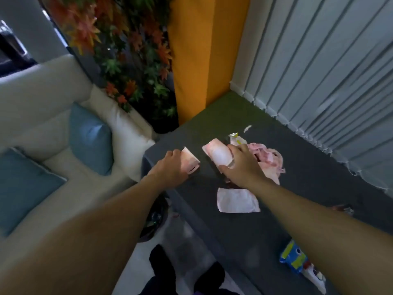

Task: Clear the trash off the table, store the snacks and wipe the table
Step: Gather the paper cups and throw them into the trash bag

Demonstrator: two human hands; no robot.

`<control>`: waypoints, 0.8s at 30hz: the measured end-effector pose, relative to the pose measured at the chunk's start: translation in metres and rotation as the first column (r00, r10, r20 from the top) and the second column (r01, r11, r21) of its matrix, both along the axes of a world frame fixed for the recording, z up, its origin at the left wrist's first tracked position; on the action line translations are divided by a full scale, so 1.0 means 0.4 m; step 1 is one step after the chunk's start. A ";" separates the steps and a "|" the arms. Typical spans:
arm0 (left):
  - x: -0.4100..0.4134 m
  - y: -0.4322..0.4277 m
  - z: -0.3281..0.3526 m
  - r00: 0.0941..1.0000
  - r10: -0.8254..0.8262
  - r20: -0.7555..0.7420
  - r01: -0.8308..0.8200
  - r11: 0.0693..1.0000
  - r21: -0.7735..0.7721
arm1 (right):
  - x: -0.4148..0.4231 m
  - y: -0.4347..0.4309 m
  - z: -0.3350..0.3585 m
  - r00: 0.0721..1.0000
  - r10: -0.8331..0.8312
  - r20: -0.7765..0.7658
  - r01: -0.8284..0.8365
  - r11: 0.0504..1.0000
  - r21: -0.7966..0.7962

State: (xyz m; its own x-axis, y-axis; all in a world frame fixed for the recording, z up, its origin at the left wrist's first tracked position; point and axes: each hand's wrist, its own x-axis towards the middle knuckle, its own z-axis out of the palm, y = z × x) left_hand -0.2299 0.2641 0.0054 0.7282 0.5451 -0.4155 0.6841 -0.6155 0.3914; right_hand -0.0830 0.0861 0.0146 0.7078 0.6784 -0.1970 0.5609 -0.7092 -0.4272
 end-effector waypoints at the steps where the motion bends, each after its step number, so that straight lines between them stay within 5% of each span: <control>1: -0.025 0.024 -0.006 1.000 0.027 0.001 -0.027 1.000 -0.011 | -0.016 0.032 -0.003 1.000 0.020 -0.007 -0.020 1.000 0.000; 9: -0.235 0.202 -0.095 0.977 0.215 0.013 -0.213 0.974 -0.072 | -0.165 0.281 -0.056 0.976 0.202 -0.083 -0.206 0.977 -0.049; 24: -0.530 0.361 -0.373 0.897 0.350 -0.270 -0.393 0.911 -0.124 | -0.440 0.540 -0.337 0.917 0.301 -0.262 -0.353 0.917 -0.184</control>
